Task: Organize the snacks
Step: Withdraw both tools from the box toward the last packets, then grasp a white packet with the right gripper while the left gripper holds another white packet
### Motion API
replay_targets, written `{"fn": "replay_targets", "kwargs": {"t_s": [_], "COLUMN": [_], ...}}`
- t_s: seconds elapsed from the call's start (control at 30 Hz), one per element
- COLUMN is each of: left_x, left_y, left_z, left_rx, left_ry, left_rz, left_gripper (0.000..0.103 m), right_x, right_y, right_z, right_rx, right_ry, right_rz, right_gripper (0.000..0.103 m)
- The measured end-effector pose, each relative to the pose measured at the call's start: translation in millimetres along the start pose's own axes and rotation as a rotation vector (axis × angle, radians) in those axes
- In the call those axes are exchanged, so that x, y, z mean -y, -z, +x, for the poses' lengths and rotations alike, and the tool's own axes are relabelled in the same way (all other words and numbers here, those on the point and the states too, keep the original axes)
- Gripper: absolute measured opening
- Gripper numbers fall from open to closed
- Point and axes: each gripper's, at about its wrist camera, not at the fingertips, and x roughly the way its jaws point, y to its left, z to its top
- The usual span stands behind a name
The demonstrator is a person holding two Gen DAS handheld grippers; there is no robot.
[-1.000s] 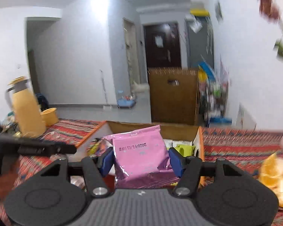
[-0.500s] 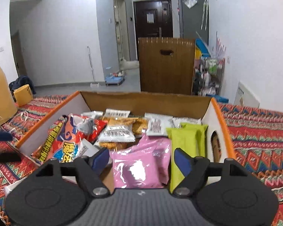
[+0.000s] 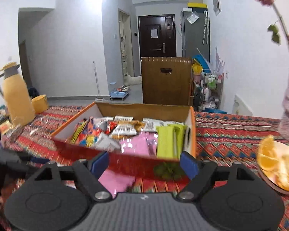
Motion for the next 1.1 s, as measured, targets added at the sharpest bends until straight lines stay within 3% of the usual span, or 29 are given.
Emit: {"fn": "replay_targets", "kwargs": {"t_s": [0.13,0.27,0.43,0.57,0.73,0.93,1.1], "left_x": [2,3,-3,-4,-14,-28,-41], "left_y": [22,71,141,176,192,185,161], "left_z": [-78,-155,-209,-230,-240,-239,-215], "left_rx": [0.103,0.166,0.135,0.092,0.101,0.141,0.169], "left_ry": [0.005,0.056,0.039,0.026,0.023,0.056,0.066], "left_rz": [-0.049,-0.154,-0.273,-0.294,-0.307,-0.304,-0.253], "left_gripper": [0.057,0.057,0.057,0.057,0.057,0.057,0.057], "right_x": [-8,-26,-55,-76,-103,-117,-125], "right_y": [32,76,134,170,198,183,150], "right_z": [-58,-112,-157,-176,-190,-191,-156], "right_rx": [0.003,-0.005,-0.046,-0.086,-0.122,-0.108,-0.12], "right_ry": [0.001,0.03,0.047,0.028,0.024,-0.004,-0.034], "right_rz": [0.013,0.024,0.082,0.126,0.103,0.116,0.142], "right_gripper": [0.083,0.084,0.085,0.085,0.085,0.084,0.082]}}
